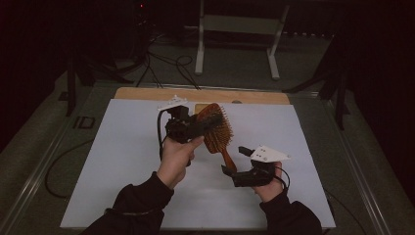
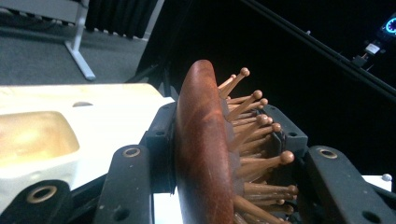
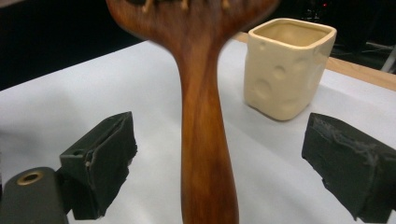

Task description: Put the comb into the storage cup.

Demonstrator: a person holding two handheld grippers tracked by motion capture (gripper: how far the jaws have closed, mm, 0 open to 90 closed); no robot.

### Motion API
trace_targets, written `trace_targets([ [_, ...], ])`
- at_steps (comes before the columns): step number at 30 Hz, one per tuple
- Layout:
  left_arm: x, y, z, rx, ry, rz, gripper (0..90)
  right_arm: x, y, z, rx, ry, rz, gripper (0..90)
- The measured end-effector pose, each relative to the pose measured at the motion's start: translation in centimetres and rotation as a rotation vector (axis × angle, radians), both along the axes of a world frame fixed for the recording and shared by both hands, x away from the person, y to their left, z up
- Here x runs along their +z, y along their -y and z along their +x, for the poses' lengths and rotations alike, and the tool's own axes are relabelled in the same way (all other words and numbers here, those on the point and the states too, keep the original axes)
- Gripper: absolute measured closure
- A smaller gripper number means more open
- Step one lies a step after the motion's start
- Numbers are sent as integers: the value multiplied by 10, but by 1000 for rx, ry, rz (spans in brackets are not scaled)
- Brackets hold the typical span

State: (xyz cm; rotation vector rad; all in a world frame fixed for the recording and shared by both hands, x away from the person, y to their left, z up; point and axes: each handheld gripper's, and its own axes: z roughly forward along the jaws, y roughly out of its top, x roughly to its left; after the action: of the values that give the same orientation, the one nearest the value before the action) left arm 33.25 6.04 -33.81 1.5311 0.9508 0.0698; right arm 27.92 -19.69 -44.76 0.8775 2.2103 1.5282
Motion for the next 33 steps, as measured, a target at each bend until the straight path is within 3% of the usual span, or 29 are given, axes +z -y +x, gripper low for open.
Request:
trace_targets([
  [14,27,-16,13,32,53,28,545,-6,7,-6,0,2,-20,99],
  [19,35,-22,20,60,64,37,545,-7,10,-11,19,23,-46,100],
  [33,50,-35,46,145,90,66,545,-12,21,-20,31,17,-63,100],
])
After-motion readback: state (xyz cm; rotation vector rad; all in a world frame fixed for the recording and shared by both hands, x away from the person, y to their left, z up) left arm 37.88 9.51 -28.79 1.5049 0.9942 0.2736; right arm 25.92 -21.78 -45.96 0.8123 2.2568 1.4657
